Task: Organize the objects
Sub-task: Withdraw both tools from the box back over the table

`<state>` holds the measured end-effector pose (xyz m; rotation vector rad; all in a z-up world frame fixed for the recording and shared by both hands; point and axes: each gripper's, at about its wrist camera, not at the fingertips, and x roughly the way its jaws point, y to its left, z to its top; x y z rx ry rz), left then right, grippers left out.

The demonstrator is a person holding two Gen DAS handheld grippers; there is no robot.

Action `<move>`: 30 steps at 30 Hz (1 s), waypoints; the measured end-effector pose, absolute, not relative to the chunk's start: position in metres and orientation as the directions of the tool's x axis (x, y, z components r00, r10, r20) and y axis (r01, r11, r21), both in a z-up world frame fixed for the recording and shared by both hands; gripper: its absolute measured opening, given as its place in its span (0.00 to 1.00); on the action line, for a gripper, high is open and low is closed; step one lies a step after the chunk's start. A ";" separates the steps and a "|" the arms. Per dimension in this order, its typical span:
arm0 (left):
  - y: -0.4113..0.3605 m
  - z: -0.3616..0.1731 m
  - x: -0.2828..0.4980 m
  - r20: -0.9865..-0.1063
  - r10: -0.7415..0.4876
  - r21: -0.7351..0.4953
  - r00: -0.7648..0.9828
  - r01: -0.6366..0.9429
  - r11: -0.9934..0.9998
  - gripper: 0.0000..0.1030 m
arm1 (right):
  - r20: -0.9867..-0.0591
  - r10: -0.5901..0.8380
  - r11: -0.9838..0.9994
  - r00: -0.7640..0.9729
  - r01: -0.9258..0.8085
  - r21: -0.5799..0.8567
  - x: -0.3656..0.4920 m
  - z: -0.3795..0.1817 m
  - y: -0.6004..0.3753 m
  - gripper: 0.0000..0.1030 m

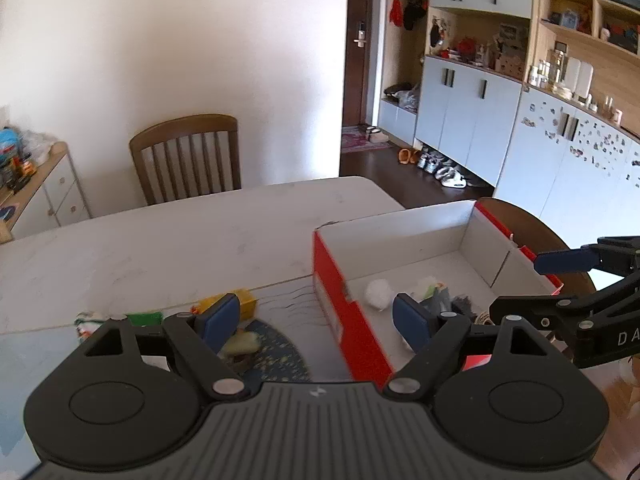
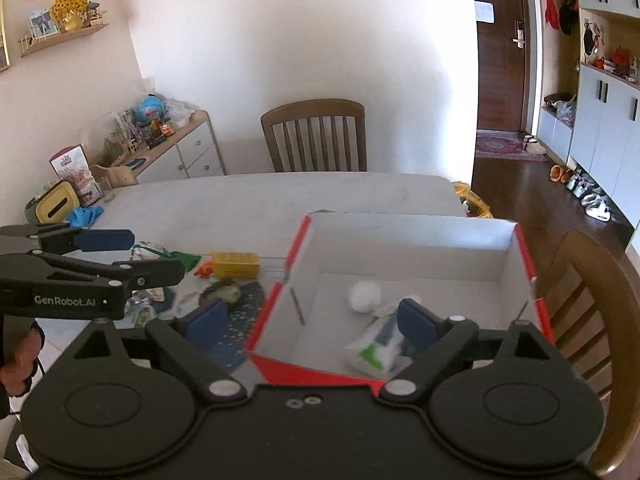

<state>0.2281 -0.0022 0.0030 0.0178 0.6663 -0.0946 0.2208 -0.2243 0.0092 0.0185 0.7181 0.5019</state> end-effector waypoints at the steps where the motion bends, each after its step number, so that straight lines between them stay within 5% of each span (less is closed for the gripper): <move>1: 0.003 0.003 0.225 -0.617 -0.079 -0.016 0.783 0.088 0.996 0.82 | -0.624 0.449 0.881 0.639 -0.434 0.190 0.219 0.009 -0.220 0.90; 7: 0.034 0.001 0.209 -0.602 -0.083 -0.039 0.794 0.075 0.996 0.98 | -0.622 0.460 0.878 0.633 -0.430 0.211 0.210 0.005 -0.192 0.90; 30: 0.152 -0.064 0.166 -0.630 -0.049 -0.068 0.775 0.009 0.998 1.00 | -0.680 0.452 0.872 0.577 -0.447 0.200 0.205 -0.024 -0.094 0.90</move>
